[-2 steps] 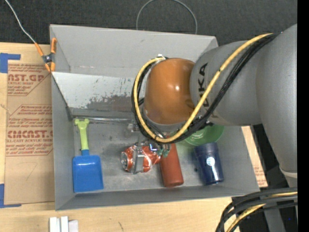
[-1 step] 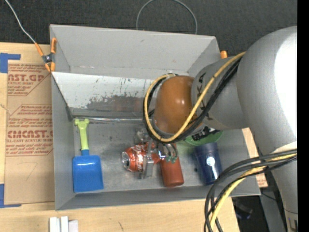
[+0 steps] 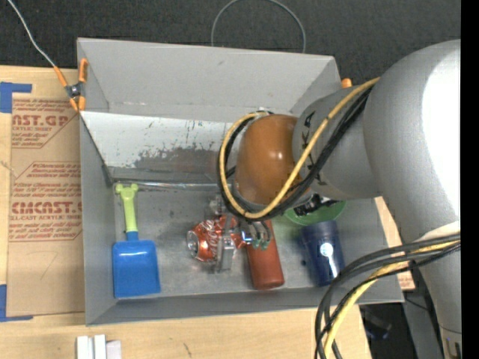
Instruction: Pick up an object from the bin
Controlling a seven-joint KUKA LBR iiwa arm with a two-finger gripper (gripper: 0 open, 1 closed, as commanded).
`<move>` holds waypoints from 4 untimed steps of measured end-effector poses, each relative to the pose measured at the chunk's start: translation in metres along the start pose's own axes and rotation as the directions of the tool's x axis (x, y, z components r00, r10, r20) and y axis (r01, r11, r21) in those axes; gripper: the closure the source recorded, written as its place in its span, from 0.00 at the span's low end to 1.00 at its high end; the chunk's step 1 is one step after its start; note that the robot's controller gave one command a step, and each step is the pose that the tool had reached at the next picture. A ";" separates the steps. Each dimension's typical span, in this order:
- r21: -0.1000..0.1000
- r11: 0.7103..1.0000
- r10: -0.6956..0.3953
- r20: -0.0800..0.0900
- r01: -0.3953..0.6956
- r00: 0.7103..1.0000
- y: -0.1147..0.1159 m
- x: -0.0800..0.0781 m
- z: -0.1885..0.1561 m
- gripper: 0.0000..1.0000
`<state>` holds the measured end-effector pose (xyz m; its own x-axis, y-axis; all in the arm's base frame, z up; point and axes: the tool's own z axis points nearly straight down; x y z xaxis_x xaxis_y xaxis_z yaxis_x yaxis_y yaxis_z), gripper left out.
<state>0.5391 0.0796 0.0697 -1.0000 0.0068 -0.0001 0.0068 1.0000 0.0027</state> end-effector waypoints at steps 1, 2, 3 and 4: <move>0.002 1.000 -0.018 -0.007 0.018 1.000 -0.006 0.002 0.003 0.00; -0.002 1.000 -0.001 0.000 0.001 1.000 0.001 0.000 0.000 0.00; 0.001 1.000 -0.019 -0.006 0.019 1.000 -0.004 0.002 0.003 1.00; 0.001 1.000 -0.019 -0.006 0.019 1.000 -0.004 0.002 0.003 1.00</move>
Offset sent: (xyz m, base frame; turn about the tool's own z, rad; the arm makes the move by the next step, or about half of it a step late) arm 0.0000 0.0000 0.0000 0.0000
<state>0.5374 0.0751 0.0666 -0.9999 -0.0118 0.0055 -0.0118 0.9999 0.0022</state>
